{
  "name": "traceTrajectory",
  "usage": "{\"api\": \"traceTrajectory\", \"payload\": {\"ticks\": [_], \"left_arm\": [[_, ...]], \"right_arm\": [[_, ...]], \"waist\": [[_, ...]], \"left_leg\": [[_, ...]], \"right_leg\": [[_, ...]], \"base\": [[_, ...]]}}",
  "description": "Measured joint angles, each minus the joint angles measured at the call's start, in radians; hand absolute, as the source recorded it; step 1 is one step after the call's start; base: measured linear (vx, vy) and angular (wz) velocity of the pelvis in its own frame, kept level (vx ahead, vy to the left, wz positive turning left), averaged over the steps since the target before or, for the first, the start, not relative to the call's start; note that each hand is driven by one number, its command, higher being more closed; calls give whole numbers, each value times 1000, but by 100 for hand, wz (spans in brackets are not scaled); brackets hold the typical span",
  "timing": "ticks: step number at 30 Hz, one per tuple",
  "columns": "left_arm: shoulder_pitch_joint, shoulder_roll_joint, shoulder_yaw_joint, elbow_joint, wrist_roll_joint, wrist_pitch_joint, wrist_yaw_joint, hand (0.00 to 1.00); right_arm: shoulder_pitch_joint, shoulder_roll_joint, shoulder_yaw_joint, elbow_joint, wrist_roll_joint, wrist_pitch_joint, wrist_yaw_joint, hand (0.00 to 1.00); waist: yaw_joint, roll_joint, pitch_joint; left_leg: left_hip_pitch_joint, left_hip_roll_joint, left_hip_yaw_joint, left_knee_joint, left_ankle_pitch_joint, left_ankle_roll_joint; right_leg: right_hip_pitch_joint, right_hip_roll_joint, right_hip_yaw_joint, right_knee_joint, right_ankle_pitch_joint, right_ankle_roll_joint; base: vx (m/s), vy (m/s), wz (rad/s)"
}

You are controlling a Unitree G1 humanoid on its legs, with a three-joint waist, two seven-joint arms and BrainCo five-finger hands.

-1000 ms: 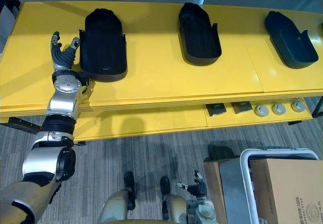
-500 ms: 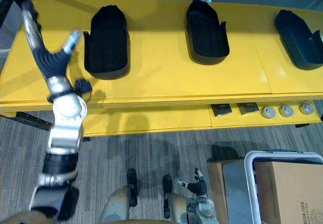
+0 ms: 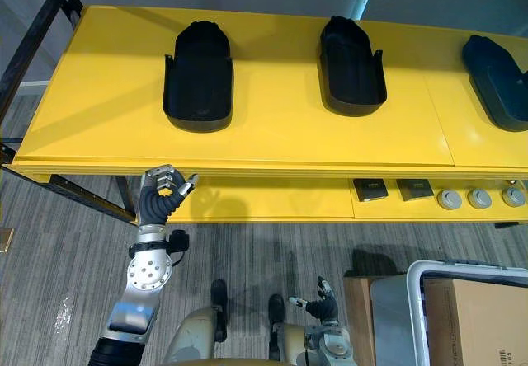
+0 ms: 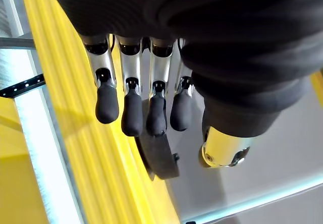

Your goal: Walk over and take plastic housings, then place them on the shelf

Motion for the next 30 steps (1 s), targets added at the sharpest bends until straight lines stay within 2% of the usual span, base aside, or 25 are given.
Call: {"api": "traceTrajectory", "payload": {"ticks": [3,8,12,16,21,30], "left_arm": [[-28,-12,-19,29,13,1,7,100],[-92,-28,-36,65,13,6,35,100],[-125,-36,-36,72,12,23,48,100],[-196,-35,-34,115,12,34,53,100],[-293,-30,-28,163,12,65,66,100],[-425,18,-18,237,12,95,66,100]], "right_arm": [[-1,0,0,0,-1,0,0,0],[-2,2,0,-1,-1,0,-1,0],[-1,4,0,0,-1,2,-1,0],[0,4,0,0,-1,3,-1,0],[-1,4,0,0,-1,16,0,0],[-2,4,7,-4,-4,21,2,0]], "waist": [[0,0,-31],[-2,-3,-41],[-23,-4,-48],[-24,-10,-60],[-27,-15,-65],[-42,-22,-71]], "left_leg": [[5,0,5,-7,7,0],[25,-7,14,-36,20,-1],[39,-15,22,-69,25,-2],[39,-14,31,-76,24,-1],[25,-13,38,-76,28,-3],[-7,-12,38,-71,32,0]], "right_leg": [[0,-1,2,-2,-2,4],[2,-6,6,-2,-3,4],[0,-13,11,-2,-5,8],[-9,-12,27,-3,-5,8],[-28,-11,33,-3,-5,8],[-58,-9,39,-2,-5,8]], "base": [[53,-13,-4],[19,-4,-1],[0,3,-3],[21,-5,-10],[35,-10,-5],[27,-11,-1]]}}
